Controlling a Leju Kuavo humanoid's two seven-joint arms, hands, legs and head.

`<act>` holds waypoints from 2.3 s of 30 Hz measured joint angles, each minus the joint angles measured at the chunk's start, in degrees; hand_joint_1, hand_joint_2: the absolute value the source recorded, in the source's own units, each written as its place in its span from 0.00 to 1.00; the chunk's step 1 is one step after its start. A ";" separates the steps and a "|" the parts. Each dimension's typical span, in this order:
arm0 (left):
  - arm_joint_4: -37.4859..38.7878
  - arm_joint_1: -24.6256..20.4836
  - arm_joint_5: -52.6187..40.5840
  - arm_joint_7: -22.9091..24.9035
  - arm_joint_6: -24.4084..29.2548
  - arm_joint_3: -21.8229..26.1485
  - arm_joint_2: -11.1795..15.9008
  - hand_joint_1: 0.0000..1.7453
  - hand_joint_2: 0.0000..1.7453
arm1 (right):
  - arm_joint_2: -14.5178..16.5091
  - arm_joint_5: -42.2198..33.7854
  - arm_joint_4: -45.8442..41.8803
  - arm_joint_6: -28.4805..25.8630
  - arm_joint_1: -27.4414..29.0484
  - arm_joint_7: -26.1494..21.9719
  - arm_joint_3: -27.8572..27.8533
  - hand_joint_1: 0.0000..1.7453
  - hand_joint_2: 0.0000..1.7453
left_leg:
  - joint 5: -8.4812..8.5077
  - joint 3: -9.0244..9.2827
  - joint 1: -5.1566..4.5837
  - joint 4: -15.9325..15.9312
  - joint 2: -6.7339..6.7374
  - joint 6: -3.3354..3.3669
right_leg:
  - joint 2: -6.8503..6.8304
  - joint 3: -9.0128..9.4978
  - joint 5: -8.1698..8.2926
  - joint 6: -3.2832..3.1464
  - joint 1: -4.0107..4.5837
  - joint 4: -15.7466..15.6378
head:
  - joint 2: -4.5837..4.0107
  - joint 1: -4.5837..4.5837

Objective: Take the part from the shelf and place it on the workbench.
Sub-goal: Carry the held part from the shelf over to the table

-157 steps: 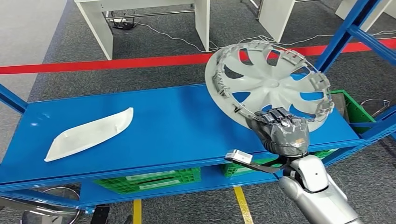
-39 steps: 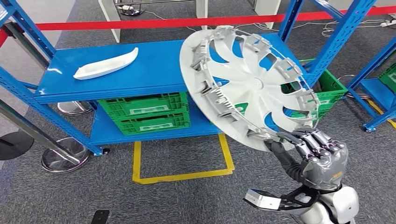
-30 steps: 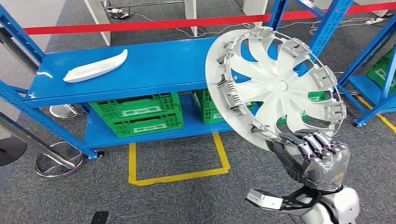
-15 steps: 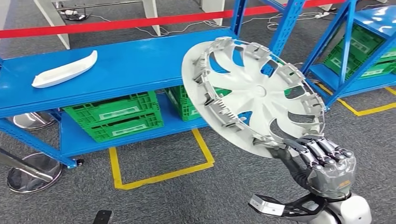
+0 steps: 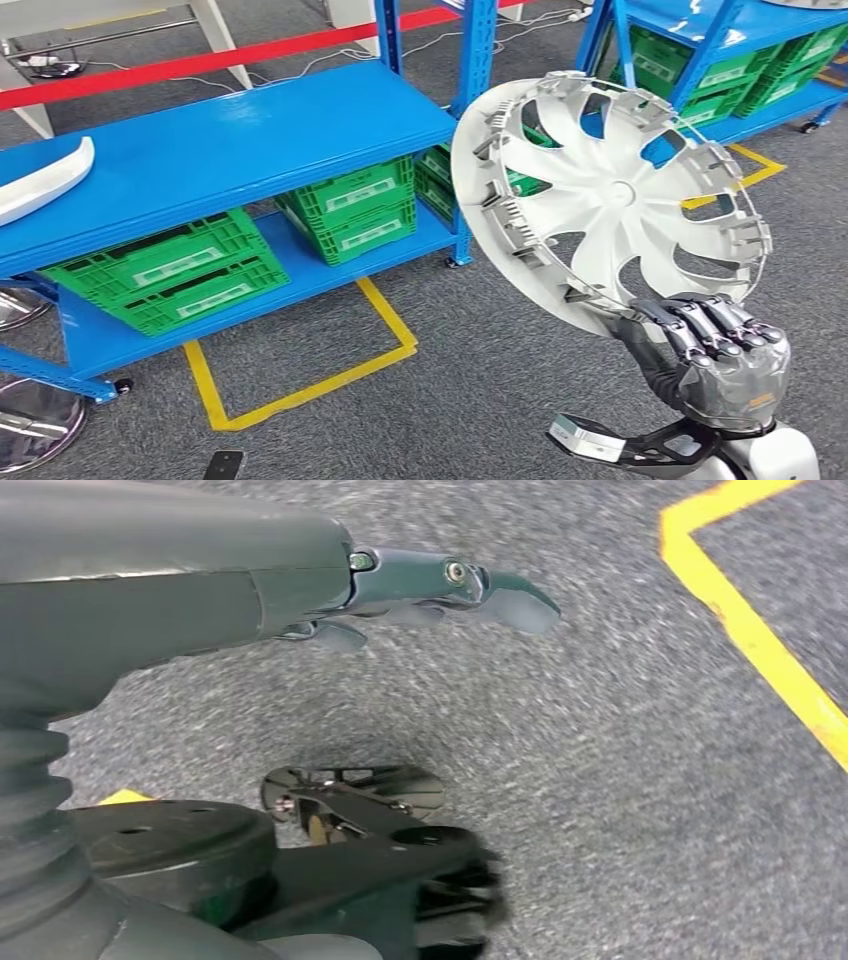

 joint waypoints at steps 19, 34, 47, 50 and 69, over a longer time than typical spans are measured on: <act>0.01 -0.01 -1.60 1.16 -0.01 -0.93 0.65 0.00 1.00 | 0.03 -0.48 -3.33 -0.02 1.60 -0.54 -3.63 1.00 1.00 | 3.87 4.73 -0.12 -11.50 6.43 0.03 | -8.01 0.90 -1.24 2.92 -0.78 -0.09 | 0.00 0.56; 0.01 0.67 -1.67 1.09 -0.03 -0.96 1.08 0.00 1.00 | 1.13 -0.56 -5.67 -0.03 2.60 -0.46 -5.81 1.00 1.00 | 3.41 4.61 0.16 -10.03 -4.39 1.31 | 2.68 -0.41 0.36 0.99 -0.27 0.17 | 0.00 0.10; 0.01 1.02 -1.42 1.03 -0.42 -0.91 1.22 0.00 1.00 | 1.18 0.16 -7.76 -0.07 3.44 -0.57 -8.39 1.00 1.00 | 3.67 5.14 0.16 -11.88 5.50 1.03 | -6.66 -2.05 -1.77 4.02 -0.94 4.88 | 0.00 0.54; 0.01 0.97 -1.43 1.11 -0.30 -0.91 1.44 0.00 1.00 | 1.34 0.22 -8.39 -0.07 3.46 -0.56 -8.81 1.00 1.00 | 3.21 5.36 -0.31 -11.46 6.91 0.09 | -8.17 0.76 -1.02 2.75 -0.61 0.24 | 0.00 0.32; 0.01 1.01 -1.58 1.22 -0.42 -0.87 1.59 0.00 1.00 | 2.10 0.96 -9.69 -0.07 3.88 -0.55 -10.52 1.00 1.00 | 3.96 4.98 0.05 -11.91 -1.90 1.98 | 2.26 -2.28 -0.19 2.23 -0.32 1.53 | 0.00 -0.02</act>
